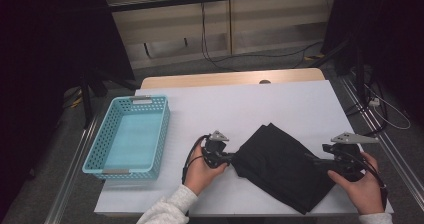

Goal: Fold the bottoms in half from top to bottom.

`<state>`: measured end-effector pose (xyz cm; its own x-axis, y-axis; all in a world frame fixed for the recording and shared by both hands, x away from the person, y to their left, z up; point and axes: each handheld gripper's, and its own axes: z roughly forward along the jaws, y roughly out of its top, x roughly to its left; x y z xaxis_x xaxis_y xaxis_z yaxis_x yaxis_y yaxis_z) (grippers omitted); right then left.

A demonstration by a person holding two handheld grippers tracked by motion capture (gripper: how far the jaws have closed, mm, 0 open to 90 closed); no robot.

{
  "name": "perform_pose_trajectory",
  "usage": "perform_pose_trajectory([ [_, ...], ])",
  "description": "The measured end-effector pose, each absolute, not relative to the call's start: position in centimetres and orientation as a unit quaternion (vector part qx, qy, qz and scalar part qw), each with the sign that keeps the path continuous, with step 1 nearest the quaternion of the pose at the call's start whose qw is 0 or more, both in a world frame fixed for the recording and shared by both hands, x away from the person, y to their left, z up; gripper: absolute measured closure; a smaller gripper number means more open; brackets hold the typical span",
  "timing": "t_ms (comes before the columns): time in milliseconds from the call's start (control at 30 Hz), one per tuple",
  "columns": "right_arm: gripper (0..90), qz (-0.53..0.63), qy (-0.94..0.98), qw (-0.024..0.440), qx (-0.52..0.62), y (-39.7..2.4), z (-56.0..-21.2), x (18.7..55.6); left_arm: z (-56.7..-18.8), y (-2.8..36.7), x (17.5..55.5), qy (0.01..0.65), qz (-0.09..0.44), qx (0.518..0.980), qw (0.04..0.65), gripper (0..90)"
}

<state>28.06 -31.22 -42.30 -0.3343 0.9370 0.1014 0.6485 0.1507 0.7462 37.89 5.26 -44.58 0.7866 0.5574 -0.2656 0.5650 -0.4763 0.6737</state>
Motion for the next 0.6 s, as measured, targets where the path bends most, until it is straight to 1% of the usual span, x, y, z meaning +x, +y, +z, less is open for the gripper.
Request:
perform_pose_trajectory([
  [167, 26.9, 0.362, 0.738, 0.19, 0.536, -30.4, -42.6, 28.2, -44.2, 7.8, 39.7, 0.36, 0.012, 0.847, 0.392, 86.5],
  [200, 27.0, 0.363, 0.74, 0.185, 0.535, -29.8, -42.8, 28.4, -44.4, 9.1, 40.4, 0.374, 0.014, 0.843, 0.387, 86.5],
  [233, 27.0, 0.363, 0.74, 0.185, 0.535, -29.8, -42.8, 28.4, -44.4, 9.1, 40.4, 0.374, 0.014, 0.843, 0.387, 86.4],
  [300, 29.9, 0.362, 0.748, 0.175, 0.528, -28.4, -43.1, 28.5, -44.3, 10.2, 40.8, 0.387, 0.02, 0.838, 0.384, 86.4],
  [333, 29.9, 0.362, 0.748, 0.175, 0.528, -28.4, -43.1, 28.5, -44.2, 10.7, 40.9, 0.392, 0.021, 0.836, 0.384, 86.4],
  [367, 32.2, 0.365, 0.755, 0.168, 0.518, -27.4, -43.2, 28.7, -44.1, 11.2, 41.1, 0.395, 0.024, 0.834, 0.384, 86.4],
  [533, 35.3, 0.369, 0.767, 0.152, 0.503, -25.5, -43.3, 29.0, -44.0, 12.0, 41.3, 0.406, 0.032, 0.828, 0.385, 86.3],
  [567, 40.0, 0.375, 0.772, 0.143, 0.493, -24.7, -43.2, 29.0, -44.0, 12.1, 41.2, 0.404, 0.032, 0.829, 0.385, 86.2],
  [600, 42.3, 0.376, 0.775, 0.14, 0.488, -24.3, -43.2, 28.9, -44.0, 12.0, 41.2, 0.402, 0.033, 0.831, 0.384, 86.2],
])
